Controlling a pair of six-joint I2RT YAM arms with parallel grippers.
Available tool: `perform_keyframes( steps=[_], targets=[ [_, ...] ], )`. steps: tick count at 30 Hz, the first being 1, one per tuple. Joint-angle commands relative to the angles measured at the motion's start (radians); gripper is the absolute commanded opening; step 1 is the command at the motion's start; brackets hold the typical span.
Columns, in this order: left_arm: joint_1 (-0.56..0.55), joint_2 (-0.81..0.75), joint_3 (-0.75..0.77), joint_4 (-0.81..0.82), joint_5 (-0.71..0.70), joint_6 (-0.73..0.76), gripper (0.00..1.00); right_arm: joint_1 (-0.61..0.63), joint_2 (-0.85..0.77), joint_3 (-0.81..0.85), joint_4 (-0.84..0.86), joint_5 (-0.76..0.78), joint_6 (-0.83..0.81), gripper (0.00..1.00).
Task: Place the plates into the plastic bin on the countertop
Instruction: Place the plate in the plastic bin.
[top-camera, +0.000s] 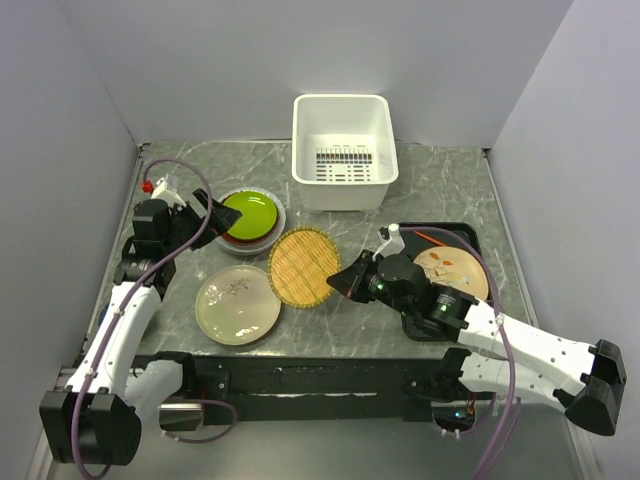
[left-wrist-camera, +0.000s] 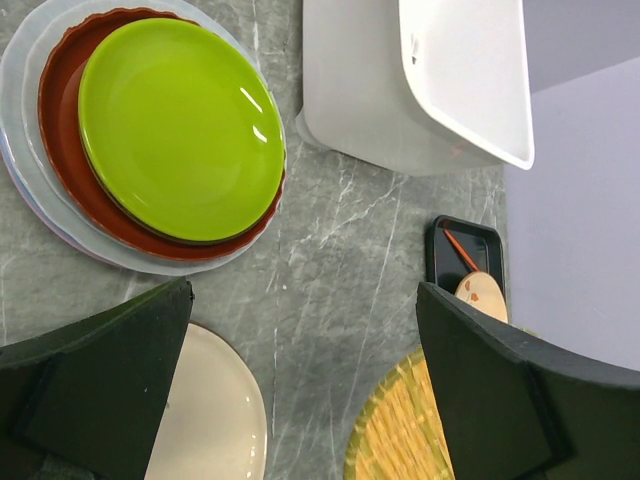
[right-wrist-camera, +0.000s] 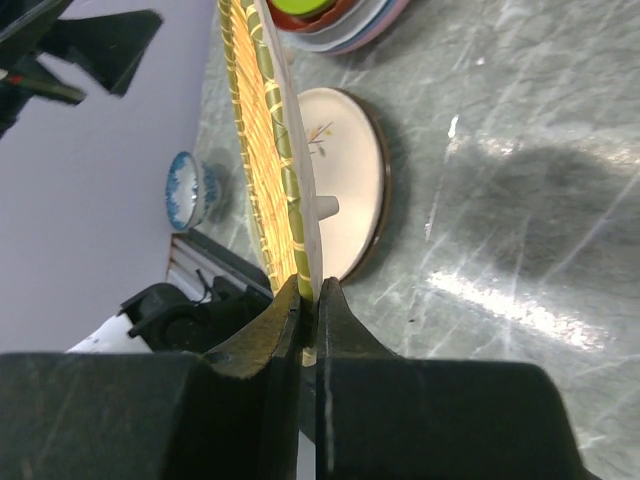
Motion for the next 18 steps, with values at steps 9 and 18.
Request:
perform_keyframes(
  steps=[9, 18],
  targets=[
    [0.0, -0.047, 0.009, -0.017, -0.015, 0.027, 0.99, -0.207, 0.091, 0.146, 0.089, -0.152, -0.115, 0.0],
    [-0.002, -0.053, -0.011, -0.034, -0.052, 0.034, 0.99, -0.325, 0.249, 0.286, 0.124, -0.304, -0.182, 0.0]
  ],
)
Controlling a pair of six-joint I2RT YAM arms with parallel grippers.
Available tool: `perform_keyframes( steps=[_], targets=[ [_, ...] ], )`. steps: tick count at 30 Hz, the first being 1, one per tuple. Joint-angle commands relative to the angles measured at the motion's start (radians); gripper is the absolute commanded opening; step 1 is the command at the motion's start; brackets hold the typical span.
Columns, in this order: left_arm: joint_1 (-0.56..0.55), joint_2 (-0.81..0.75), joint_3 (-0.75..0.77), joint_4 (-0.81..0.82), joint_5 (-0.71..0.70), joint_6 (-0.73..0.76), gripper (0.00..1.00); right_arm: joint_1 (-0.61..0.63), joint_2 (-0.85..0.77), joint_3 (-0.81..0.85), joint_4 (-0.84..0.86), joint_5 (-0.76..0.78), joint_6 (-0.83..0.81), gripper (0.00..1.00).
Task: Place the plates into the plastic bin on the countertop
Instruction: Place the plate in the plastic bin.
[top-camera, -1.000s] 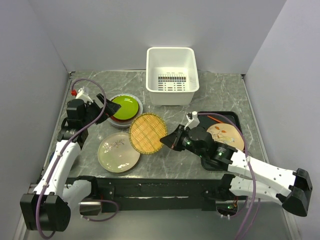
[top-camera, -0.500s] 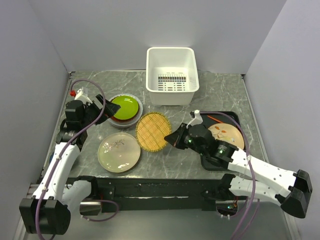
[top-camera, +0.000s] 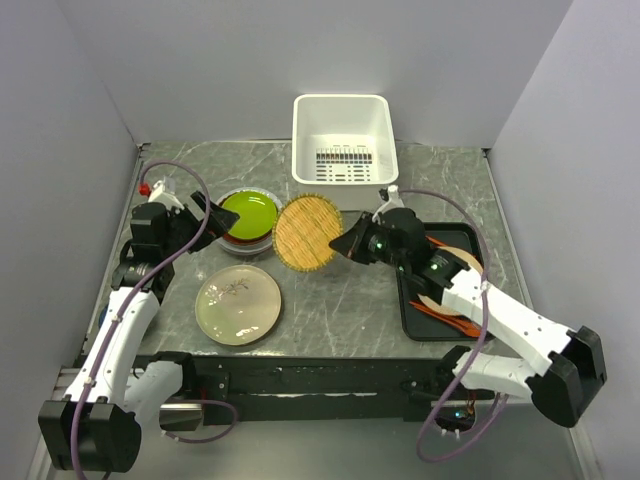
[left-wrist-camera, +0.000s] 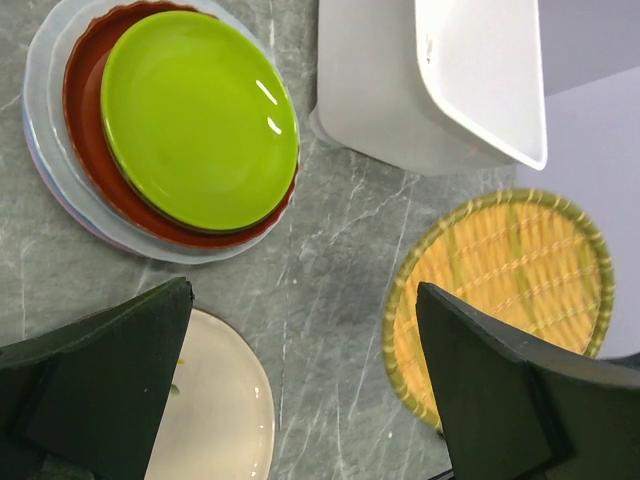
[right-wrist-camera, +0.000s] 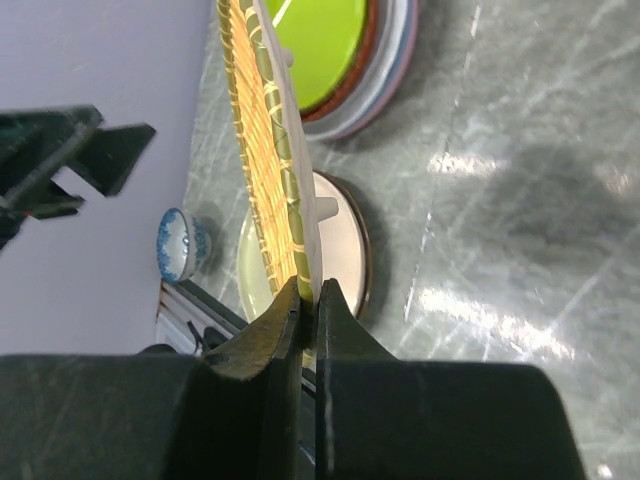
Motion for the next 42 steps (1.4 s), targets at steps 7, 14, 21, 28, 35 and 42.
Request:
perform_keyframes(
  steps=[7, 14, 21, 28, 35, 42],
  targets=[
    [-0.002, 0.018, -0.013, 0.018, -0.024, 0.03, 0.99, -0.166, 0.176, 0.231, 0.171, -0.206, -0.052, 0.0],
    [0.0, 0.056, -0.046, 0.067, 0.008, 0.015, 0.99, -0.213, 0.316, 0.396, 0.159, -0.262, -0.068, 0.0],
    [0.0, 0.095, -0.052, 0.068, 0.006, 0.042, 0.99, -0.284, 0.415, 0.533, 0.171, -0.324, -0.034, 0.0],
    [0.0, 0.107, -0.06, 0.086, 0.022, 0.047, 0.99, -0.361, 0.524, 0.677, 0.161, -0.356, -0.025, 0.0],
    [0.0, 0.127, -0.057, 0.086, 0.034, 0.058, 0.99, -0.425, 0.615, 0.826, 0.136, -0.348, -0.017, 0.0],
    [-0.002, 0.148, -0.048, 0.089, 0.043, 0.07, 0.99, -0.453, 0.748, 0.994, 0.08, -0.313, -0.028, 0.0]
  ],
)
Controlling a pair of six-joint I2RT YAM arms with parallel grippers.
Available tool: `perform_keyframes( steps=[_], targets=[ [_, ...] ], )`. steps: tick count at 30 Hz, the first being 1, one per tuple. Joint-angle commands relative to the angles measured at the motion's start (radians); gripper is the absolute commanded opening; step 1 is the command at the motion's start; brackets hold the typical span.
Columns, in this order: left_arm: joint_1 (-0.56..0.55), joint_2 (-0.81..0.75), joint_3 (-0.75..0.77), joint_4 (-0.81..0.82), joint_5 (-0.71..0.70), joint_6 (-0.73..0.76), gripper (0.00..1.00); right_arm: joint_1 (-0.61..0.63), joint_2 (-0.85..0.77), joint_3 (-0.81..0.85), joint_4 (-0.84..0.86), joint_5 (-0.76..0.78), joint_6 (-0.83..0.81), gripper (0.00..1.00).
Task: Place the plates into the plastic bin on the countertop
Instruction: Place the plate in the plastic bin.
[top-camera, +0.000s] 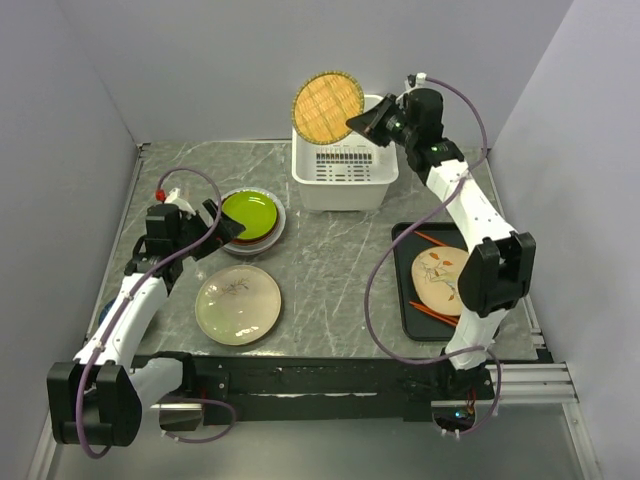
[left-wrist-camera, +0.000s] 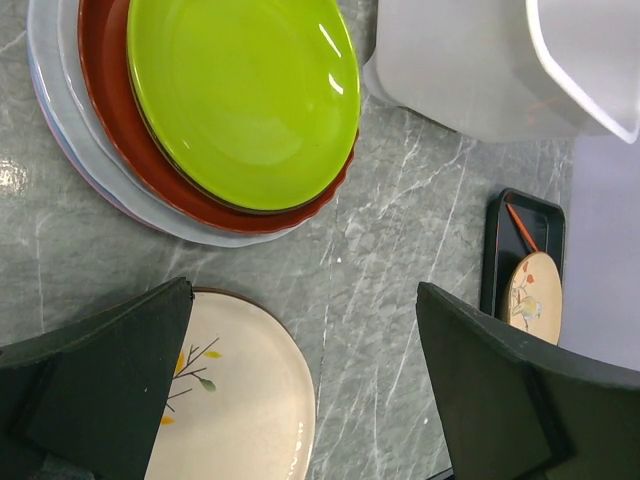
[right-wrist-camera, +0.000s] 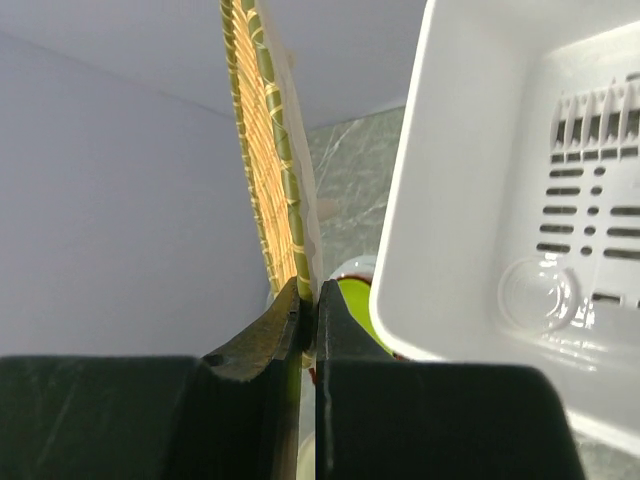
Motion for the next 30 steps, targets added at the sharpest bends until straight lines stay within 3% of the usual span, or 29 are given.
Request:
perform_keyframes(
  steps=[1, 8, 30],
  targets=[
    [0.0, 0.017, 0.015, 0.04, 0.02, 0.028, 0.99, -0.008, 0.072, 0.163, -0.011, 0.025, -0.017, 0.0],
    [0.0, 0.034, 0.024, 0.041, 0.032, 0.033, 0.99, -0.008, 0.221, 0.358, -0.102, 0.079, -0.046, 0.0],
    [0.0, 0.071, 0.032, 0.051, 0.041, 0.037, 0.99, -0.01, 0.342, 0.368, -0.15, 0.174, -0.08, 0.0]
  ],
)
